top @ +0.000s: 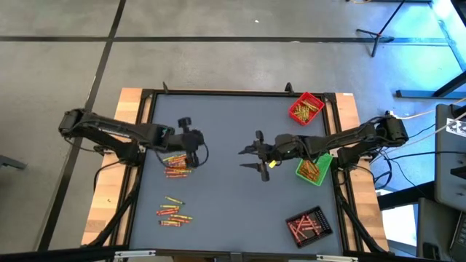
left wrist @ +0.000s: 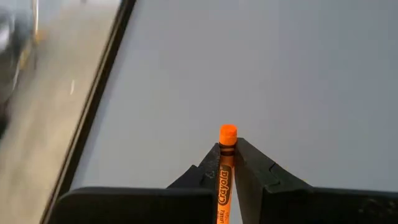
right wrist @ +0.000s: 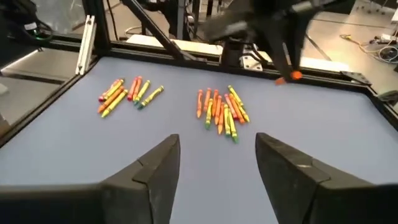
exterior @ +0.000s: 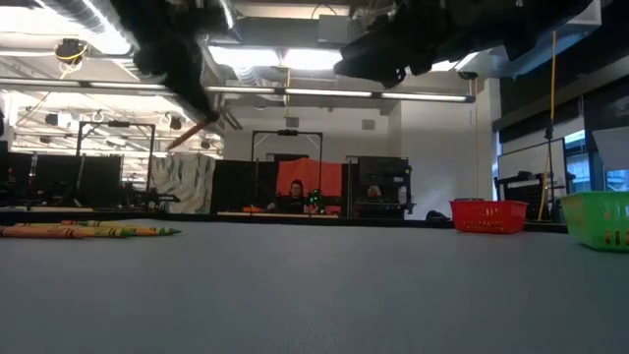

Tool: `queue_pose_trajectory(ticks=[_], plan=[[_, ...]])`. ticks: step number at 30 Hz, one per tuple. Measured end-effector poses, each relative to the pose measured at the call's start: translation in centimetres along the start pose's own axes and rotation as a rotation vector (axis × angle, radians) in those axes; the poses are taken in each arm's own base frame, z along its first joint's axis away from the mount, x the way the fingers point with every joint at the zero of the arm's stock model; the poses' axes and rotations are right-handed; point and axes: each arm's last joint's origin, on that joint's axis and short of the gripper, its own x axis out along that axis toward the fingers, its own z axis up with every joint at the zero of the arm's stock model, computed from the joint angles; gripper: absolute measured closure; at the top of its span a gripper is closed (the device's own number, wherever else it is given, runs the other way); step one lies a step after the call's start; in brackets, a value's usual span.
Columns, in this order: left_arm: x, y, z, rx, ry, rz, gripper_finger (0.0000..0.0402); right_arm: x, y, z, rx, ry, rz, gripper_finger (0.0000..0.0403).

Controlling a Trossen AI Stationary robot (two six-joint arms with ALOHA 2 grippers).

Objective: Sort crayons
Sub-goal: Put the orange crayon into the green bin

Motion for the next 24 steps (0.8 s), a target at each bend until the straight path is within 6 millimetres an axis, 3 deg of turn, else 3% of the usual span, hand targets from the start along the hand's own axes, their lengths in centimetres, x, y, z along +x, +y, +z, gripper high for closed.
queue_pose_trajectory(ticks=[5,11,18,24], plan=[[-0.6,-2.2,1.2,0.068,-0.274,-0.058,0.0385,0.0,-0.1,0.1,-0.003,-0.012,-0.042,0.0149],[0.3,-3.6,1.3,0.105,-0.535,-0.171,0.0385,0.1,-0.2,0.5,-0.043,-0.051,-0.055,0.0115],[0.3,-3.6,1.2,0.071,-0.797,-0.242,0.0385,1.2,-0.2,0.2,-0.059,-0.113,-0.064,0.0127],[0.2,-3.9,1.0,0.089,-0.831,-0.294,0.0385,2.7,-0.2,-0.3,-0.062,-0.213,-0.078,0.0146]])
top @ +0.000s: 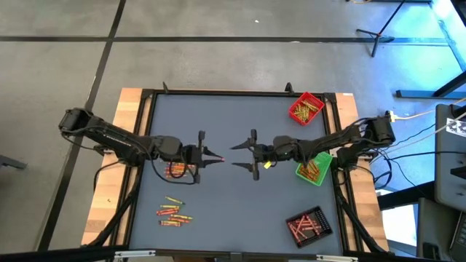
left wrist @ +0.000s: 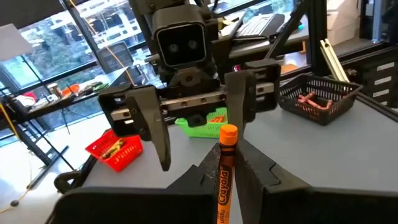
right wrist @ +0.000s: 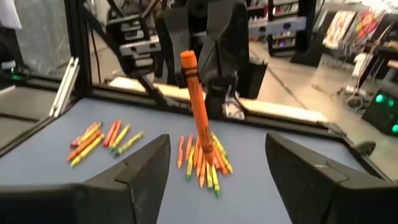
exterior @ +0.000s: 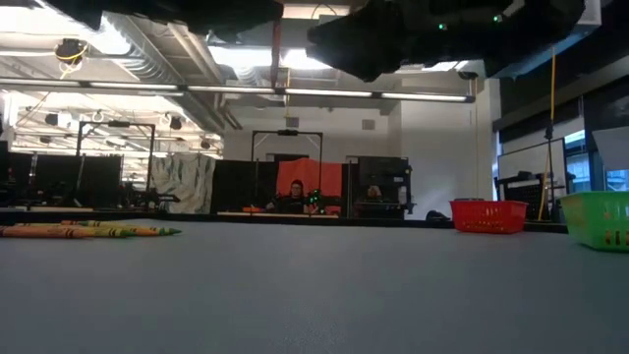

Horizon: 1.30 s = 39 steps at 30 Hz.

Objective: Sort crayons
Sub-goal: Put the orange crayon into the green bin

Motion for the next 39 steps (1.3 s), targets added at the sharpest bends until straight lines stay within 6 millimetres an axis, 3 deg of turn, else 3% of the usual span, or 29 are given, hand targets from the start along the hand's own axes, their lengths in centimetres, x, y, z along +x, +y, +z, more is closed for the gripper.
queue_pose_trajectory(ticks=[15,18,25,32,39], plan=[[-0.1,-0.4,0.3,-0.042,-0.014,0.031,0.0385,4.8,0.2,-0.2,0.01,-0.024,0.016,0.0204],[-0.1,-0.4,0.3,-0.041,-0.01,0.029,0.0385,5.2,0.3,0.1,0.009,-0.022,0.021,0.0243],[-0.1,-0.5,0.1,-0.078,0.005,0.023,0.0385,5.5,0.5,0.0,-0.035,0.054,0.047,0.0383],[-0.1,-0.6,-0.1,-0.084,0.029,-0.011,0.0377,6.1,1.0,0.3,-0.059,0.152,0.065,0.0364],[-0.2,-0.8,-0.4,-0.076,0.06,-0.057,0.0313,5.8,2.2,1.3,-0.148,0.241,-0.016,0.039]])
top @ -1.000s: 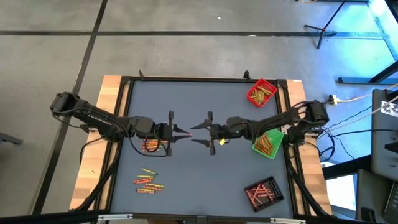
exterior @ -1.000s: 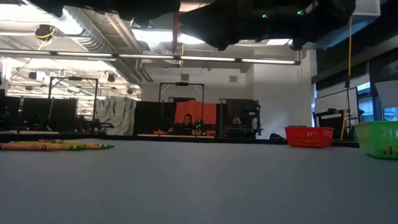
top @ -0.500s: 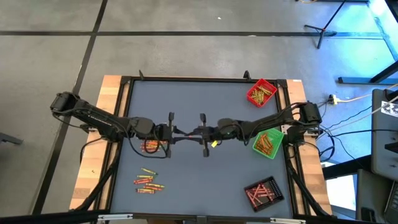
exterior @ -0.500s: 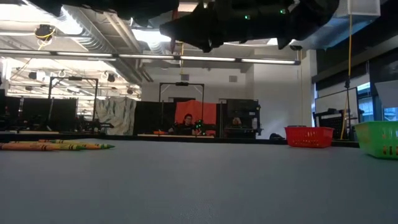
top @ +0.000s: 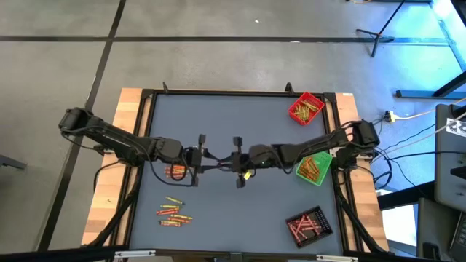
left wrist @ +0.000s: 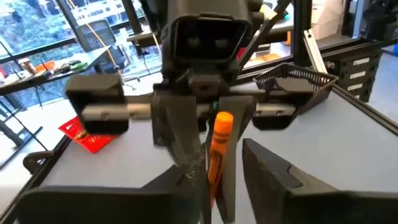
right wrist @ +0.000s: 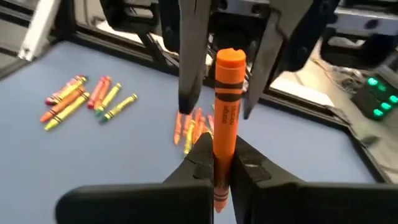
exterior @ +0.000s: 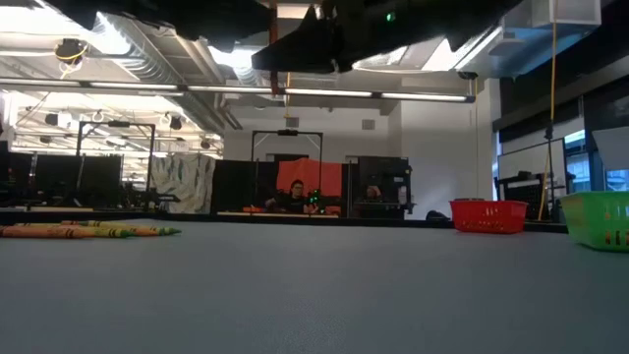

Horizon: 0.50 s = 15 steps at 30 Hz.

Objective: Sort crayons
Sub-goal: Put the orange crayon into the green bin

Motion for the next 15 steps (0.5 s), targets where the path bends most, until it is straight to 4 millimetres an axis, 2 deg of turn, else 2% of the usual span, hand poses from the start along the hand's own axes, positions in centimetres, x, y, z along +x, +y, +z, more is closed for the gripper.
queue_pose_trajectory(ticks=[6,15], plan=[[-0.6,0.1,0.3,0.002,0.002,0.0,0.0296,-2.6,1.3,1.1,-0.046,0.172,-0.071,0.0364],[-1.0,0.2,0.2,-0.01,0.035,-0.006,0.0295,-8.8,2.3,2.1,0.11,0.418,-0.065,0.0388]])
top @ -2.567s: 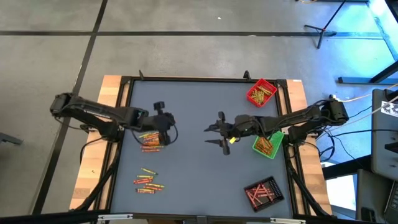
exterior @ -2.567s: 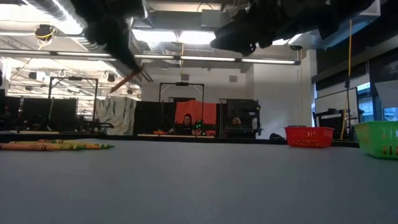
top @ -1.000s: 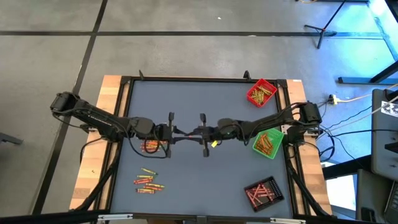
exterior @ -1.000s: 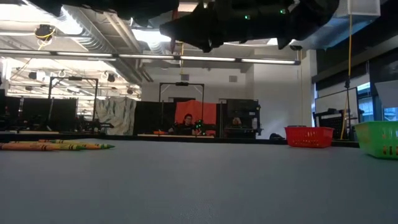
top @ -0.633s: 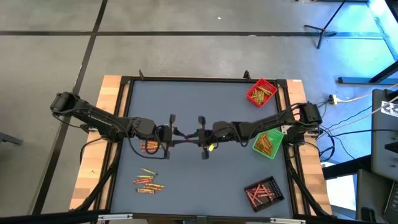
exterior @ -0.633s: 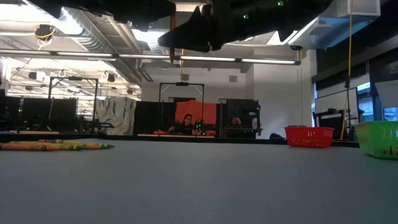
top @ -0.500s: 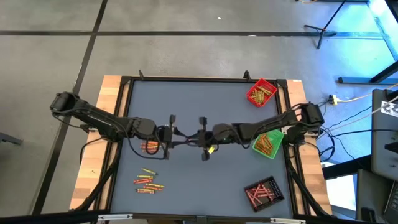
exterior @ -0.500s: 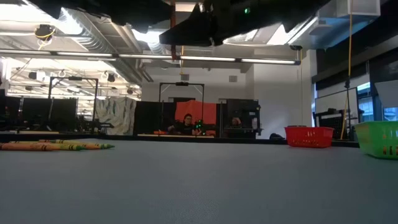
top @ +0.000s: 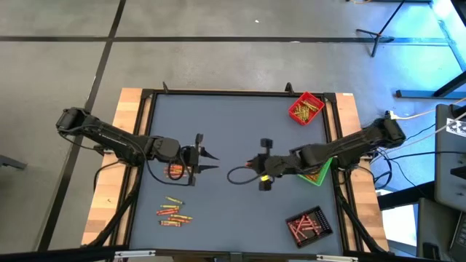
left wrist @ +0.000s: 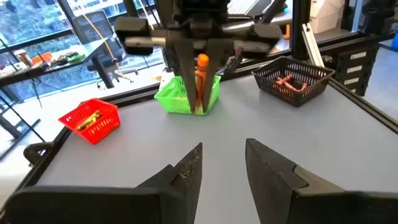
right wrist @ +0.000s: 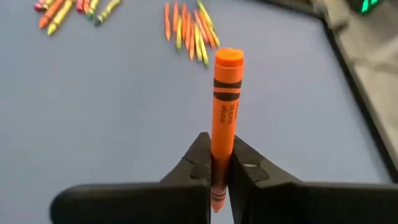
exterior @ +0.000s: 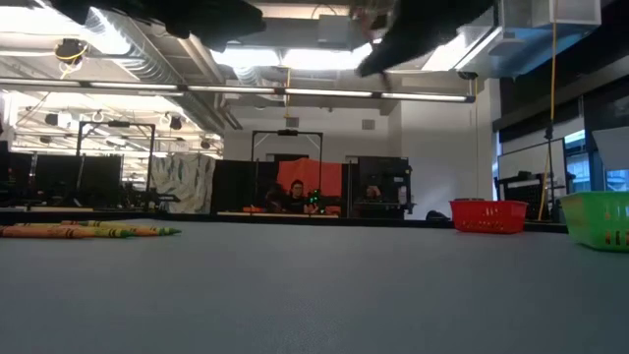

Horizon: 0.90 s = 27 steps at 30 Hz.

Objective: Sort crayons
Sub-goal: Put the orange crayon into the green bin

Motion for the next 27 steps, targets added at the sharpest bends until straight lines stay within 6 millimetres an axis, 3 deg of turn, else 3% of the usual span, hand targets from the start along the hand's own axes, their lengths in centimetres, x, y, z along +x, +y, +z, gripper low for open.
queue_pose_trajectory(ticks=[9,22,27], plan=[[0.0,0.0,0.0,-0.001,-0.001,0.001,0.0295,-4.3,0.4,-3.7,0.183,0.357,-0.008,0.0378],[0.0,0.0,0.0,-0.001,0.001,0.001,0.0295,-7.1,1.7,-8.3,0.302,0.703,-0.201,0.0384],[0.0,0.0,0.0,-0.001,0.001,0.001,0.0295,-7.7,1.6,-9.5,0.334,0.73,-0.228,0.0386]])
